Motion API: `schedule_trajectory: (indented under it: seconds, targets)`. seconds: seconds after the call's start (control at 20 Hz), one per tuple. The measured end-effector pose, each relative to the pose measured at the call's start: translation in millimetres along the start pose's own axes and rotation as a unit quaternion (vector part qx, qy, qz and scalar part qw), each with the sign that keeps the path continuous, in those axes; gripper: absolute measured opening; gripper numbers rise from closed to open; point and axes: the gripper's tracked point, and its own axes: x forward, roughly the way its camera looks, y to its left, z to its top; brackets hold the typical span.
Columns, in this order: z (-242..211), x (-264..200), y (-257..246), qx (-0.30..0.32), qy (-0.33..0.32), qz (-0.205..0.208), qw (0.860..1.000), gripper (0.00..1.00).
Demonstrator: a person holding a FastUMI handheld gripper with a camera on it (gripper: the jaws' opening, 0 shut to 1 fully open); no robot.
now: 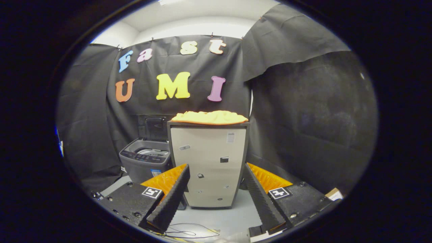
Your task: Put the clothes into the washing machine and then close the washing machine lid.
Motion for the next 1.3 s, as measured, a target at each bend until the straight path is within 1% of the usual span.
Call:
schedule_trajectory:
  seconds: [0.25, 0.5, 0.65, 0.7, 0.85, 1.0, 1.1, 1.3]
  targets:
    - [11.0, 4.2, 4.9, 0.006, 0.003, -0.013, 1.0, 1.0]
    - [47.7, 11.6, 9.2, 0.017, -0.003, -0.032, 0.999, 1.0]
    - [73.1, 24.5, 4.0, 0.017, 0.01, -0.056, 0.998, 1.0]
    - [85.1, 30.2, 2.7, 0.017, 0.01, -0.062, 0.998, 1.0]
    - [136.3, 53.9, 7.4, 0.026, -0.002, -0.056, 0.998, 1.0]
    - [190.4, 86.4, 13.2, 0.026, -0.023, -0.047, 0.998, 1.0]
    - [225.0, 114.6, 10.1, 0.029, -0.036, -0.056, 0.997, 1.0]
    - [282.4, 178.0, 30.6, 0.027, -0.04, -0.023, 0.999, 1.0]
